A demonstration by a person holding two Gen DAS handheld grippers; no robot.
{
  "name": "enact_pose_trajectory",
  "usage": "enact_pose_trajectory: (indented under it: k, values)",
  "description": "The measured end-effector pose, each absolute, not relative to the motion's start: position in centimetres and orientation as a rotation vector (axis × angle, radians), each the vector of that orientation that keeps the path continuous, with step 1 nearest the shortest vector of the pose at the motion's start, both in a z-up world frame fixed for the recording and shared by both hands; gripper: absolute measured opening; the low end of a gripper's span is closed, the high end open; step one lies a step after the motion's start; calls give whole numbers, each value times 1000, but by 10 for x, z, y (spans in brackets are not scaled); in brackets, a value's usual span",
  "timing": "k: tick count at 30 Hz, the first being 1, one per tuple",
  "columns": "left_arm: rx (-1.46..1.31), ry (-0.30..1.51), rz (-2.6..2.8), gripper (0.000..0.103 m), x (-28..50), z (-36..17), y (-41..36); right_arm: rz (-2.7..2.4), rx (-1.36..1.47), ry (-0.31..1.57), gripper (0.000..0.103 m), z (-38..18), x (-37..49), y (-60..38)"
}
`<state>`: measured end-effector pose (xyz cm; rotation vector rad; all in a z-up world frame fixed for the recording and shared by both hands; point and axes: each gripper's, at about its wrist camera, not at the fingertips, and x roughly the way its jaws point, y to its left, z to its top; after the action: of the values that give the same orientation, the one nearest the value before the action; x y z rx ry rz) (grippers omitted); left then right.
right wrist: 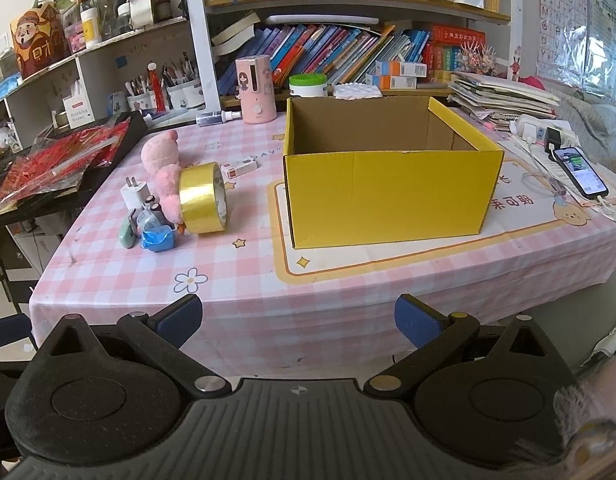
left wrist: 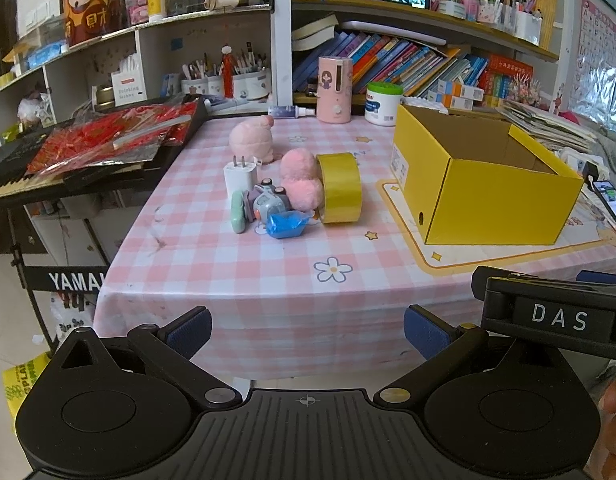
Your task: Organize objects
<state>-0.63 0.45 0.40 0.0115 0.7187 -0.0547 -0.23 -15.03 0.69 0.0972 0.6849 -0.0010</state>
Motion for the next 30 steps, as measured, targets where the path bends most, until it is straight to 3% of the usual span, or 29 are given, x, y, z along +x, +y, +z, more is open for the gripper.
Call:
enact_pose_trajectory:
  k: [30]
  values:
    - [-28, 759, 12, 103, -3, -6, 13, 69, 87, 729, 103, -3, 11, -144]
